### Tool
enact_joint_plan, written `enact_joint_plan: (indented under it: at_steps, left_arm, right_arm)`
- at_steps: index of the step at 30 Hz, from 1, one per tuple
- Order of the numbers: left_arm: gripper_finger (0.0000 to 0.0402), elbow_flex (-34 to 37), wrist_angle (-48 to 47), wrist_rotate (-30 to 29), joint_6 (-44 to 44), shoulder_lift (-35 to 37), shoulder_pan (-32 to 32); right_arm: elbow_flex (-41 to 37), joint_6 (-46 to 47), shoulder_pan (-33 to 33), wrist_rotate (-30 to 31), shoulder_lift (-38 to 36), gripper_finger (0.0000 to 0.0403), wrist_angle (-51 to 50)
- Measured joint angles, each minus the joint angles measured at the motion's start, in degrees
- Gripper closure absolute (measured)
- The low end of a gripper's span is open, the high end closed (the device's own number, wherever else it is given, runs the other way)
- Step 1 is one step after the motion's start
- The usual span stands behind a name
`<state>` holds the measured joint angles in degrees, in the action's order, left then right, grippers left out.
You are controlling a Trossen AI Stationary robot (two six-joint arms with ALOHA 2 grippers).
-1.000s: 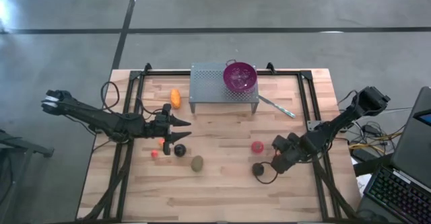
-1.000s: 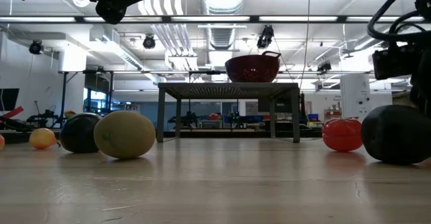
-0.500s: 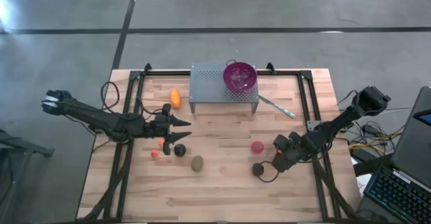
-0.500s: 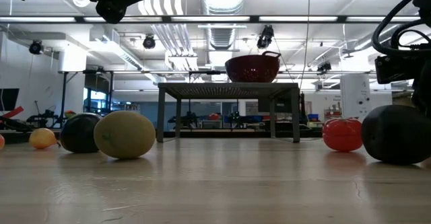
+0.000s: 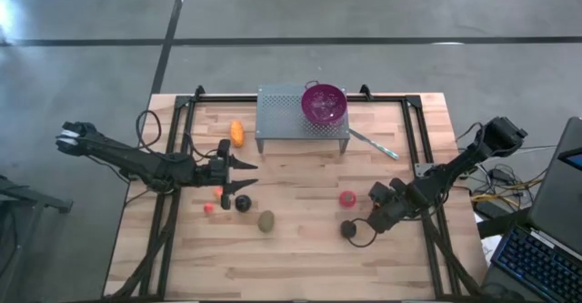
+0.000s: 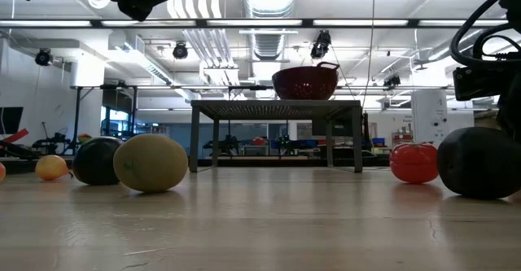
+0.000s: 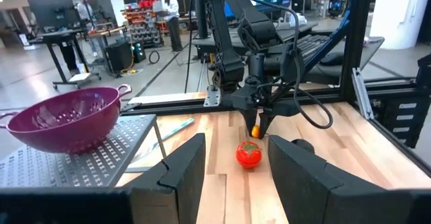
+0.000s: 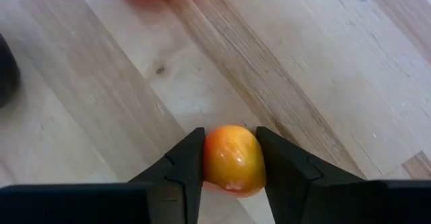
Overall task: Pick & Place Fruit
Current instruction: Put the pear into the purple strainer bowl on the shelf
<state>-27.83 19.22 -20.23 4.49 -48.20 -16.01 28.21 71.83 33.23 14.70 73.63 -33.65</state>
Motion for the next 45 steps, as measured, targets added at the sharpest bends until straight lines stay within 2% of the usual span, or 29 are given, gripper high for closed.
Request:
enact_joint_plan:
  at_steps: [6,13,24,45]
  left_arm:
    - [0.0234,0.0,0.0,0.0,-0.27,-0.01,0.0]
    - [0.0234,0.0,0.28,-1.08,-0.41,-0.01,0.0]
    - [0.0234,0.0,0.48,-13.74,-2.9,-0.01,0.02]
    - [0.0234,0.0,0.13,-13.92,-3.23,0.0,0.02]
  right_arm:
    - [0.0,-0.02,0.0,0.2,0.0,0.0295,0.02]
    - [-0.04,0.02,0.0,0.24,0.02,0.0286,0.09]
    - [-0.04,0.0,0.0,0.67,0.02,0.0293,0.07]
    - [1.25,-3.5,-0.07,1.6,0.0,0.0292,-0.69]
